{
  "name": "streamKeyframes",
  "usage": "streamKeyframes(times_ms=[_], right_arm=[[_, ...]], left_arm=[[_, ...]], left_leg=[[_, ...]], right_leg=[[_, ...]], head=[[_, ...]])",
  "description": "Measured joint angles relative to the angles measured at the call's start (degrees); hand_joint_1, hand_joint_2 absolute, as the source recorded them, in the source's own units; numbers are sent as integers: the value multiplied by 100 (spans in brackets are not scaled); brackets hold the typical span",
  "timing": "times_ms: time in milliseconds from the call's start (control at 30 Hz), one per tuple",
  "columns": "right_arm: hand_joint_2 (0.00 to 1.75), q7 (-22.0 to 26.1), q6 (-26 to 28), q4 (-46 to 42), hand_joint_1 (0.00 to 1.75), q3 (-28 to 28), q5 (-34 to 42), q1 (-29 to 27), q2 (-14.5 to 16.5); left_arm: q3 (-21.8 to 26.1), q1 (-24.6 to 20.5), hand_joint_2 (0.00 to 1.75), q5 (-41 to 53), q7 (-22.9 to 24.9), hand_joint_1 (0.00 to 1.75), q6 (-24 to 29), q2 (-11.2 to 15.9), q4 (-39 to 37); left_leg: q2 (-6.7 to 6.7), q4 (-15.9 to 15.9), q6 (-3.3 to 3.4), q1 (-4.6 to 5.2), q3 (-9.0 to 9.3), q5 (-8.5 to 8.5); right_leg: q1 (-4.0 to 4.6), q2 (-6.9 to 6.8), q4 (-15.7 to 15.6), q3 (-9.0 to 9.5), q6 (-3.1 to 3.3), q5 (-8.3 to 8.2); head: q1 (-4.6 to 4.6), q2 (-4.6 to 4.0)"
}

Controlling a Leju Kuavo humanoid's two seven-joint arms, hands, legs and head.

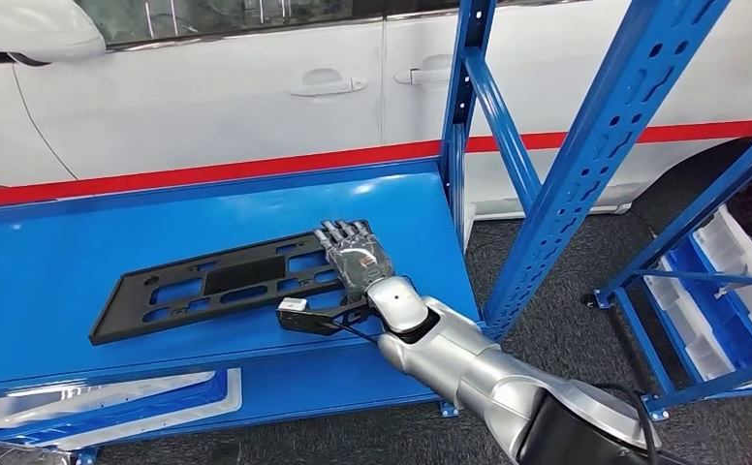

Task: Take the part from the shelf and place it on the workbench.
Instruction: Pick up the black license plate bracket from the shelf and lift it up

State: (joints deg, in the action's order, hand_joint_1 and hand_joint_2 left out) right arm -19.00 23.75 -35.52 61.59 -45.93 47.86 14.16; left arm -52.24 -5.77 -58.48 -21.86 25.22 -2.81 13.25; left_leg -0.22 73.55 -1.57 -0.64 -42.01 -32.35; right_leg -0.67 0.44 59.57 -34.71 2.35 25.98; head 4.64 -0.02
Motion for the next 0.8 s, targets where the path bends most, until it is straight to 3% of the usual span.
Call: streamKeyframes(times_ms=[33,100,167,233,333,400,467,500,533,567,600,667,733,800], right_arm=[[175,-4,-10,-2,0,0,-3,-6,-1],[175,-4,-23,-9,0,0,-5,-7,0],[175,-7,-28,-17,0,0,-7,0,-1],[175,-8,-27,-25,0,0,-8,7,0],[175,-9,-27,-51,0,0,-11,12,-1],[175,-11,-27,-57,0,0,-13,10,-8],[175,-13,-28,-57,0,0,-15,-10,-15],[175,-14,-29,-57,0,0,-16,-25,-20],[175,-14,-29,-58,0,0,-18,-36,-23],[175,-11,-31,-60,0,0,-19,-41,-25],[175,-8,-33,-61,9,0,-20,-41,-26],[175,8,-49,-66,95,0,-19,-35,-23],[175,37,-89,-72,173,0,11,-34,-17],[175,80,-143,-78,175,0,71,-36,-14]], left_arm=[[0,6,0,-1,0,0,0,1,0],[-1,6,0,-1,0,0,1,0,0],[-2,-8,0,-1,-1,0,1,-1,0],[-3,-12,0,-1,-2,0,1,-1,0],[-4,-1,0,-3,-4,0,1,-1,0],[-4,-9,0,-9,-4,0,2,-4,0],[-4,-16,0,-22,-1,0,12,-9,0],[-4,-12,0,-29,1,0,24,-11,0],[-4,-5,0,-37,2,0,40,-12,0],[-5,0,0,-43,1,0,57,-15,0],[-5,3,0,-46,-2,0,73,-18,0],[-6,-10,0,-55,-10,0,95,-25,0],[-5,-22,0,-69,-26,0,106,-27,0],[-5,-26,0,-85,-47,0,110,-28,0]], left_leg=[[1,-98,-4,-8,0,150],[7,-799,16,-14,268,604],[13,-1397,65,14,539,809],[8,-1545,123,49,614,762],[4,-1639,224,21,716,743],[11,-1681,289,10,796,729],[11,-1661,330,14,822,694],[9,-1648,336,15,836,669],[4,-1633,335,15,857,639],[-2,-1616,327,14,887,604],[-8,-1594,313,13,920,562],[-20,-1540,257,32,943,482],[-23,-1521,193,44,926,454],[-14,-1524,138,37,931,437]], right_leg=[[-1,7,1,22,-5,17],[-3,19,0,84,-33,61],[9,24,2,109,-82,99],[16,24,-12,109,-141,116],[14,7,89,111,-236,210],[10,-4,633,-159,-268,450],[10,-7,1365,-613,-280,684],[9,-8,1557,-770,-284,679],[6,-10,1533,-821,-284,553],[2,-14,1289,-753,-279,329],[-1,-18,911,-614,-267,85],[7,-16,297,-342,-232,-168],[30,2,144,-264,-186,-147],[20,18,98,-244,-125,-154]], head=[[1,0],[-1,0],[-3,0],[-4,0],[-14,0],[-28,1],[-35,1],[-37,1],[-39,1],[-41,1],[-45,0],[-46,1],[-43,1],[-38,0]])
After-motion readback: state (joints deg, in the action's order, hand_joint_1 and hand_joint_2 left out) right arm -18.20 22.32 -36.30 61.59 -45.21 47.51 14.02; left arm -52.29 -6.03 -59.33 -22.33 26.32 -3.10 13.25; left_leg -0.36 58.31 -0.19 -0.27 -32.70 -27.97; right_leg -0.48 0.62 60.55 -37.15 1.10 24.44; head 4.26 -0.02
